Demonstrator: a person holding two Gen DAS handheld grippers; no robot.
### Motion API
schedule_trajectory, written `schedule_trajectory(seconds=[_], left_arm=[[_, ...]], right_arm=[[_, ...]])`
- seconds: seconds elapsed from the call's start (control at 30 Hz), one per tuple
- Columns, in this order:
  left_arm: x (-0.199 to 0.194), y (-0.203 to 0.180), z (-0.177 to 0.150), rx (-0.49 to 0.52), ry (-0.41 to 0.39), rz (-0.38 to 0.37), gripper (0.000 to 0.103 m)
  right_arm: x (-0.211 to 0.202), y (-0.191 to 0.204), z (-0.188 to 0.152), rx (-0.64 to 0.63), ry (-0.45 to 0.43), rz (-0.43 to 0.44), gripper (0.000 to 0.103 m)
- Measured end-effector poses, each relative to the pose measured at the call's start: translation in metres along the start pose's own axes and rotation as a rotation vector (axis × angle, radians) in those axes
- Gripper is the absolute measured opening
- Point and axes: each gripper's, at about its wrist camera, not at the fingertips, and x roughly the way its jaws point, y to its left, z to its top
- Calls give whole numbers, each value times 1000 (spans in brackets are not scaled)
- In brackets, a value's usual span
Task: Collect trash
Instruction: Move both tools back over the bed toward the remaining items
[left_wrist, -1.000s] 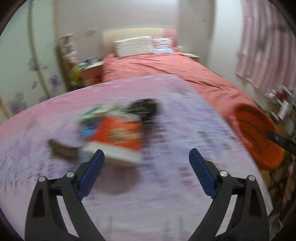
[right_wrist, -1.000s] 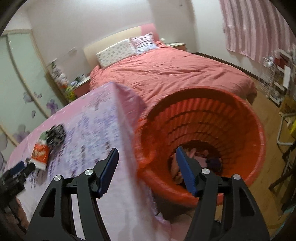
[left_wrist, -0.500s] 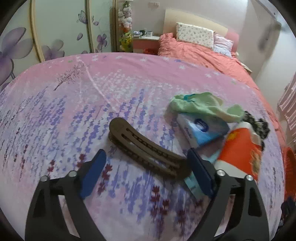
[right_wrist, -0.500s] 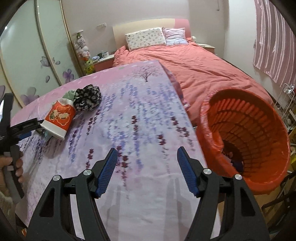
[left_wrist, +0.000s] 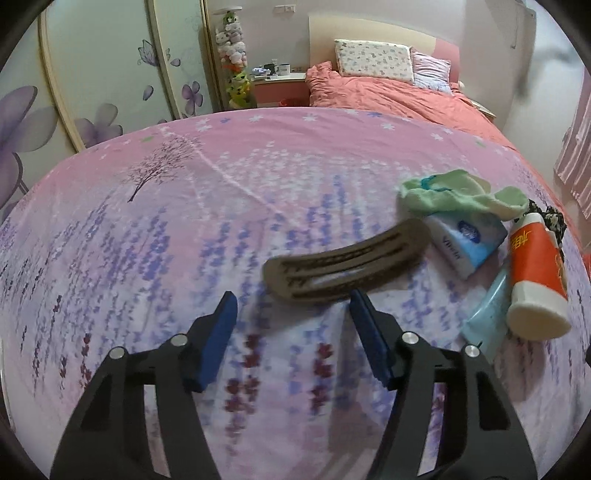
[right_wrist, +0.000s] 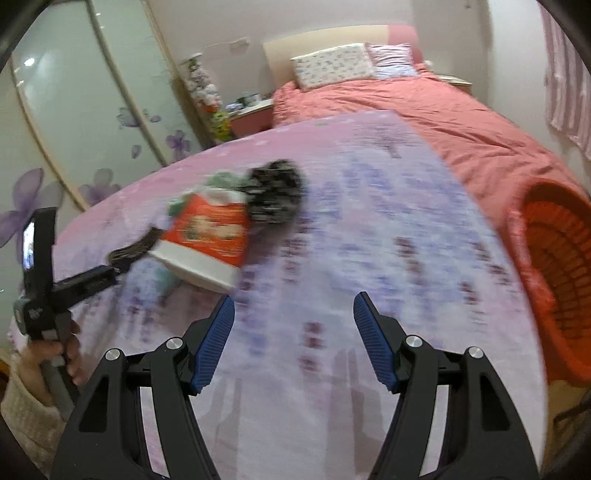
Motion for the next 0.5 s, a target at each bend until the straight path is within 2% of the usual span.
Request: schedule_trajectory(seconds=[0.13,0.17,0.2,0.23,0.27,0.33,0.37,0.5], left_arm=[[3,4,0,-1,-7,-14,65],[3,5,0,-2,-7,-15,65],[4,4,0,-1,-7,-16,65],[4,4,0,-2,-6,-18,65],[4,4,0,-2,-6,-20,65],[4,7,0,-6,-6,-28,66],[4,7,0,-7,-5,-31,67],[4,6,-1,-5,-4,-36,69]], right_arm=[[17,30,1,-59,14,6,67],[23,37,2,-70,17,-5,64],[27,40,2,-74,15,-14,59],[30,40,3,-74,15,-20,46],[35,41,5,-70,22,-28,39],[41,39,8,-42,34,-21,15],[42,37,8,-28,35,-20,11],[28,28,1,-21,4,-35,11]])
